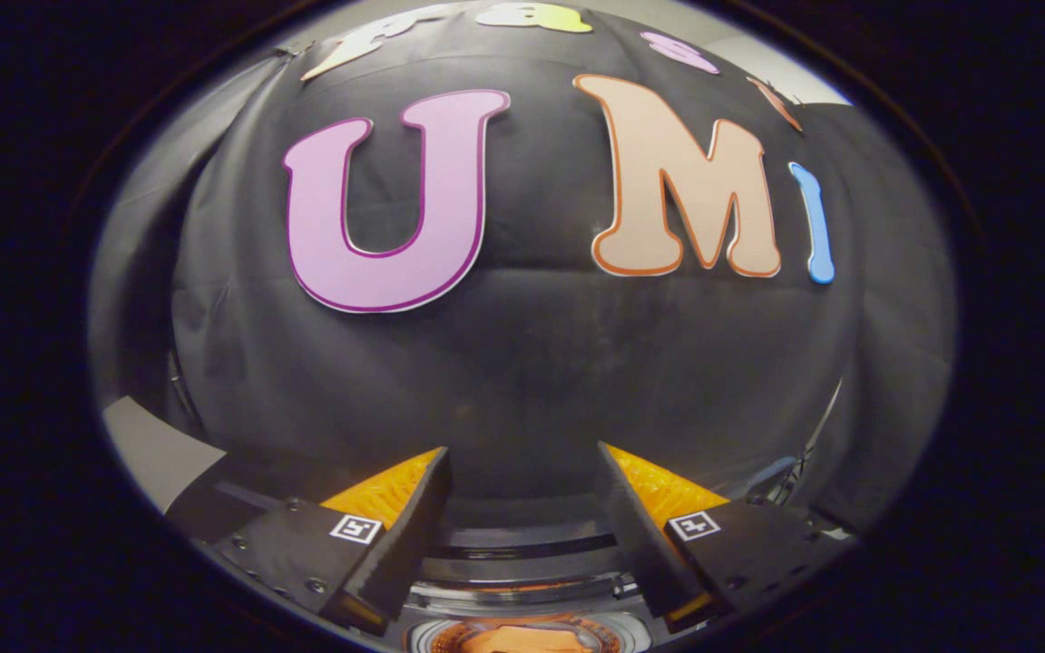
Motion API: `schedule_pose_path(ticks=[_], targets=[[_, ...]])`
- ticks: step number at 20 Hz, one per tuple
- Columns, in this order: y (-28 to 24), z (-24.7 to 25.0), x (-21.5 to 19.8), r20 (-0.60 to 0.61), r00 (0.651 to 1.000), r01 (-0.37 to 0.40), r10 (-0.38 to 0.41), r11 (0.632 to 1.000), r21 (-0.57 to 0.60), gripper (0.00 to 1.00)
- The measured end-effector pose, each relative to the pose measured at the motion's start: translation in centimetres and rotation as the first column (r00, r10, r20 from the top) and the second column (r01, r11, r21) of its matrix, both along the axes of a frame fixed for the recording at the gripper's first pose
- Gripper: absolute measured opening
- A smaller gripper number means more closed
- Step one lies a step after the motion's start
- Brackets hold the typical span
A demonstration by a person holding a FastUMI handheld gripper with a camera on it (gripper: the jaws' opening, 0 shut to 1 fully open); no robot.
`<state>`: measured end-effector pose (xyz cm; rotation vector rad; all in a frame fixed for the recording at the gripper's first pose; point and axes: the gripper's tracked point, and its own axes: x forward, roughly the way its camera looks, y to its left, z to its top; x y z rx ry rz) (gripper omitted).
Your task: Put the clothes into the washing machine and then close the washing machine lid.
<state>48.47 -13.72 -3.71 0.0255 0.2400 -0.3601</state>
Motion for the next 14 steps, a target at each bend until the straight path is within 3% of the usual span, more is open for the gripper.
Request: schedule_pose_path(ticks=[14], targets=[[0.6,0.0,-2.5,-0.002,1.000,-0.013,0.013,1.000,0.001,0.99]])
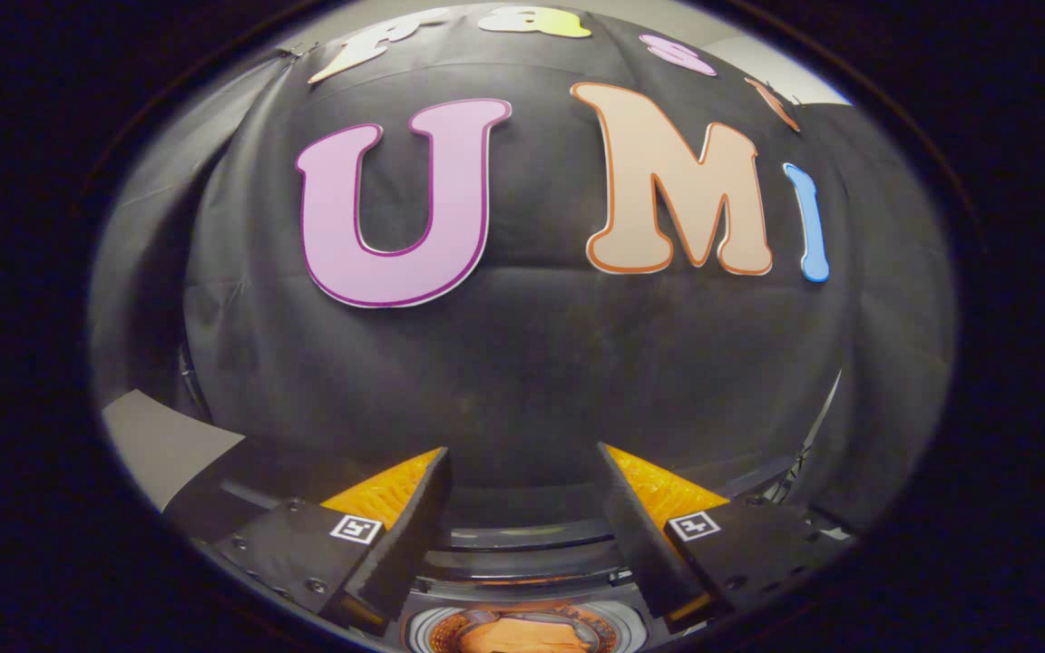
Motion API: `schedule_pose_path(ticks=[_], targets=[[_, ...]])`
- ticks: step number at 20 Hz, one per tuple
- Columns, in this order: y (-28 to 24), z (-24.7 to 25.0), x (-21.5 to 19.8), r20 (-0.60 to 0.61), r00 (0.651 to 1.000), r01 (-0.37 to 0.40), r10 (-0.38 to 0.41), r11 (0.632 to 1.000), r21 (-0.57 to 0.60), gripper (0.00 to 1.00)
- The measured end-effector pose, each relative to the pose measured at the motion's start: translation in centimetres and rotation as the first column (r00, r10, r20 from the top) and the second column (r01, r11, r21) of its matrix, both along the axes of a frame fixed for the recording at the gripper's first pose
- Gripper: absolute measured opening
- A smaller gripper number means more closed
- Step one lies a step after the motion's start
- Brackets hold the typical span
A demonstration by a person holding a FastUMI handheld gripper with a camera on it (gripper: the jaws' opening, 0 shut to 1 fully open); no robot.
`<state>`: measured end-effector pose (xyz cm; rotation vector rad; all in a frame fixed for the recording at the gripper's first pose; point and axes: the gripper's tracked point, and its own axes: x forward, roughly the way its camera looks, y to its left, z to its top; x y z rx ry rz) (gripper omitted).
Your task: Put the clothes into the washing machine and then close the washing machine lid.
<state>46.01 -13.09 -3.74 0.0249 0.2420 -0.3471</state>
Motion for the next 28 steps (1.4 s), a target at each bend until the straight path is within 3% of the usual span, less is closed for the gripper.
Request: schedule_pose_path(ticks=[28], targets=[[1.3,-1.2,-5.6,-0.007,1.000,-0.013,0.013,1.000,0.005,0.99]])
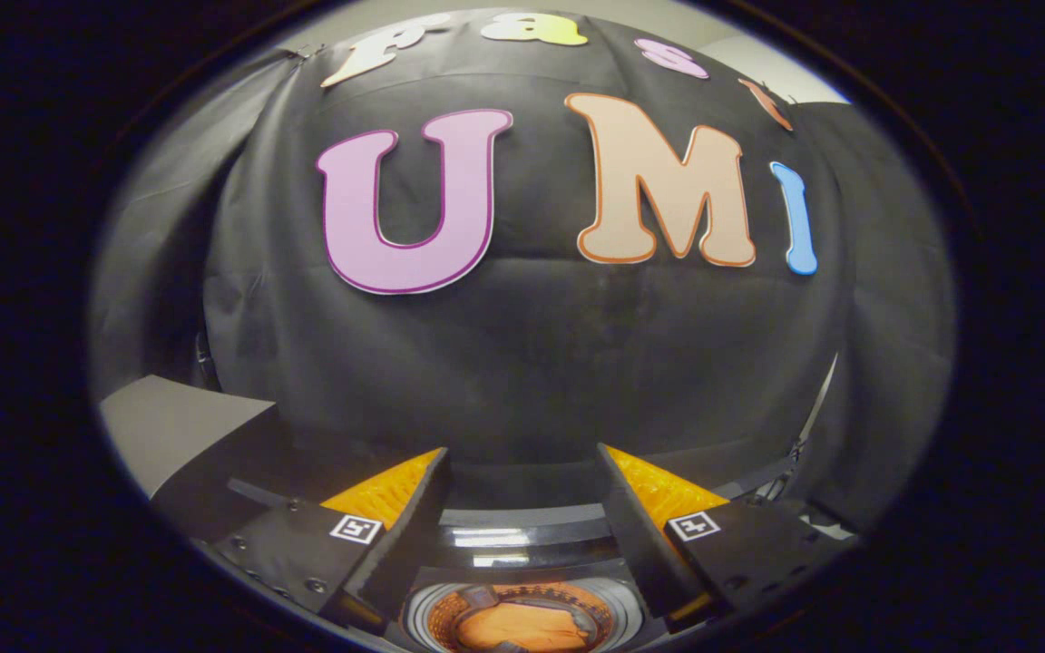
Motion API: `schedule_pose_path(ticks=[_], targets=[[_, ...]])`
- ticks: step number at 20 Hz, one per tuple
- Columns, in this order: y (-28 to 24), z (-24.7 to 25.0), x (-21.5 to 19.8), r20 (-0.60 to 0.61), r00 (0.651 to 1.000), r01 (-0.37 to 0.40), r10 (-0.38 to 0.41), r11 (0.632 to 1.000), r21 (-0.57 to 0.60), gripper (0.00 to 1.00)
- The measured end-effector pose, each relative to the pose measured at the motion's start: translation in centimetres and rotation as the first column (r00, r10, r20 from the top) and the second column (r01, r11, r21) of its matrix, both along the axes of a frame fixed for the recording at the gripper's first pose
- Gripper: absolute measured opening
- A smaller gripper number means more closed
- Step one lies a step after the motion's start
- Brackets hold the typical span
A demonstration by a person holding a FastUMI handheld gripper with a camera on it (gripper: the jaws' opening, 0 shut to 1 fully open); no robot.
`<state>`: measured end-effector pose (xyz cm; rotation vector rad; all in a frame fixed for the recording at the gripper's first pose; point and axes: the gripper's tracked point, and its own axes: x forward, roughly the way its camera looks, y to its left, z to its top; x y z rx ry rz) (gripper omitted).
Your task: Put the clothes into the washing machine and then close the washing machine lid.
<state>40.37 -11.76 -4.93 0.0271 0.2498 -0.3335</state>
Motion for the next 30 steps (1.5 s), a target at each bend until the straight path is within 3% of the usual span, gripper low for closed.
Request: schedule_pose_path(ticks=[4,7,14,22,30], targets=[[0.6,-1.6,-2.6,-0.023,1.000,-0.002,0.003,1.000,0.021,0.99],[2.2,-5.0,-5.5,-0.066,0.997,-0.024,0.032,0.993,0.113,0.98],[3.3,-7.4,-12.7,-0.080,0.997,-0.009,0.014,0.998,0.067,0.98],[6.0,-5.7,-18.5,-0.036,0.999,-0.030,0.031,0.999,0.011,0.98],[8.2,-0.7,-26.9,0.060,0.995,-0.075,0.078,0.996,-0.039,0.99]])
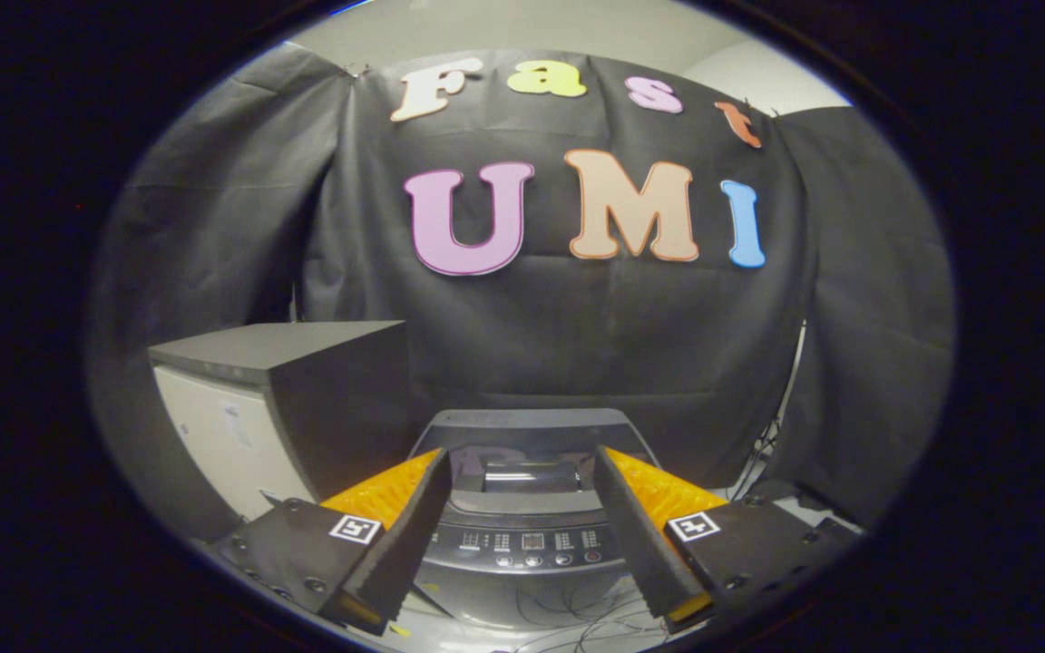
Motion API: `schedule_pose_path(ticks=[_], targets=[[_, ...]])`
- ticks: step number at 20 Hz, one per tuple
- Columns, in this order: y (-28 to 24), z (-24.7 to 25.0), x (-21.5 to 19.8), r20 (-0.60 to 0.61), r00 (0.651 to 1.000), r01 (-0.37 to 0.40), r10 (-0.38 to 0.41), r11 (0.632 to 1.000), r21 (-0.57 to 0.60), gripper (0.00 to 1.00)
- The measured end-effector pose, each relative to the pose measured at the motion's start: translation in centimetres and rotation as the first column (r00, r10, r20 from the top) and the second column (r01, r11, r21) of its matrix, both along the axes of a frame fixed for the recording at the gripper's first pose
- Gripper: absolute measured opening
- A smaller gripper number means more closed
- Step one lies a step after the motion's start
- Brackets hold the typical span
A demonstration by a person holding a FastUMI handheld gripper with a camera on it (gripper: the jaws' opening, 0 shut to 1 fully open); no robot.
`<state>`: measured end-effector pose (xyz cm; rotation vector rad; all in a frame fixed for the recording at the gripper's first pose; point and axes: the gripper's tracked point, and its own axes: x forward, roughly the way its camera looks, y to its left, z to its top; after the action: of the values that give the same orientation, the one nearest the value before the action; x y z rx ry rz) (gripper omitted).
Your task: Put the clothes into the washing machine and then close the washing machine lid.
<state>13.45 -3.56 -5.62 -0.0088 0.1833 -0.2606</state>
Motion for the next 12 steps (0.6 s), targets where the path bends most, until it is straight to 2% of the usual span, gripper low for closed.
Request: schedule_pose_path(ticks=[3,7,12], targets=[[0.4,0.3,-2.0,-0.012,0.999,-0.033,0.033,0.999,0.032,0.99],[1.5,3.4,-4.6,-0.002,0.997,-0.080,0.080,0.997,0.007,0.98],[0.2,7.2,-6.6,0.043,0.995,-0.093,0.094,0.995,-0.024,0.99]])
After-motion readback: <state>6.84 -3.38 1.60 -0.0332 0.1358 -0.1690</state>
